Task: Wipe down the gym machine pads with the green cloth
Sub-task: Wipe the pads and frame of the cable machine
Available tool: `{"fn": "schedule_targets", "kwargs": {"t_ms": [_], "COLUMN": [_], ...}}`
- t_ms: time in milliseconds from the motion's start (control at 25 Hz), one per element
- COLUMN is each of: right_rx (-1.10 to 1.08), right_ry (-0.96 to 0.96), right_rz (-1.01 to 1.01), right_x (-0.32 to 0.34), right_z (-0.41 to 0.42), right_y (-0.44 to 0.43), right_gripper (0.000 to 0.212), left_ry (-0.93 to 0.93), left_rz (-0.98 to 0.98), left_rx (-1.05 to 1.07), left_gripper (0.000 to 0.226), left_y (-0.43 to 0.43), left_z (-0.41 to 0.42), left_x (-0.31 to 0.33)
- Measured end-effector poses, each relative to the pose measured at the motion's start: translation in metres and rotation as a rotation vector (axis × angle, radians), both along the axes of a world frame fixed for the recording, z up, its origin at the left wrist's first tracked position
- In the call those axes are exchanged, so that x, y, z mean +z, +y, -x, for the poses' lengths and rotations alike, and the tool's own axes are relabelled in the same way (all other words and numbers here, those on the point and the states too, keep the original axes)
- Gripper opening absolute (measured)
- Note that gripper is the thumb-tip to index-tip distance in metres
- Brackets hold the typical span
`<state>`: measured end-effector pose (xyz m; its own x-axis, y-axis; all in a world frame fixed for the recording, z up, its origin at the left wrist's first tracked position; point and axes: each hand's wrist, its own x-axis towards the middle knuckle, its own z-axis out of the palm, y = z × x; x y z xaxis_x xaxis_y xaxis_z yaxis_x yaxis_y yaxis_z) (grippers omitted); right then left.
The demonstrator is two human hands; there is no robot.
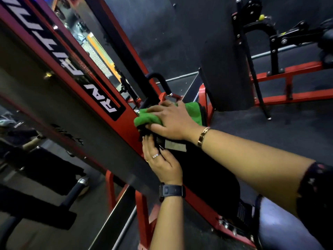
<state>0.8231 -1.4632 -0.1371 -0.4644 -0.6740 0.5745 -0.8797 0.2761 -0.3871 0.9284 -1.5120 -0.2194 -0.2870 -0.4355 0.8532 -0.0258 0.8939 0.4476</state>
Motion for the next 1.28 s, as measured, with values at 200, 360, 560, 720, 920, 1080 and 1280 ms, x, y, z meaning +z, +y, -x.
{"fn": "schedule_targets", "kwargs": {"t_ms": [200, 360, 560, 720, 920, 1080, 1280], "right_rx": [0.031, 0.07, -0.034, 0.035, -0.087, -0.264, -0.467], "right_ry": [-0.361, -0.042, -0.321, -0.238, -0.955, -1.103, -1.352], "right_rz": [0.136, 0.082, 0.161, 0.317, 0.573, 0.505, 0.501], "right_x": [-0.009, -0.006, -0.013, -0.031, -0.132, -0.248, -0.331], "right_z": [0.03, 0.007, 0.022, 0.012, 0.033, 0.018, 0.006], "right_y": [0.01, -0.001, 0.005, 0.011, 0.028, 0.057, 0.073], "right_gripper": [0.049, 0.061, 0.071, 0.061, 0.053, 0.071, 0.06], "left_ry": [0.051, 0.1, 0.108, 0.129, 0.144, 0.173, 0.229], "left_rz": [0.001, -0.014, 0.011, 0.043, 0.084, 0.157, 0.216], "left_rx": [0.014, 0.02, 0.027, 0.06, 0.067, 0.066, 0.075], "left_gripper": [0.043, 0.04, 0.038, 0.037, 0.037, 0.036, 0.034], "left_y": [0.005, 0.001, 0.003, 0.003, 0.005, 0.002, -0.002], "left_z": [0.005, 0.006, 0.006, 0.008, 0.008, 0.008, 0.01], "left_x": [-0.003, -0.009, -0.008, -0.009, -0.01, -0.014, -0.012]}}
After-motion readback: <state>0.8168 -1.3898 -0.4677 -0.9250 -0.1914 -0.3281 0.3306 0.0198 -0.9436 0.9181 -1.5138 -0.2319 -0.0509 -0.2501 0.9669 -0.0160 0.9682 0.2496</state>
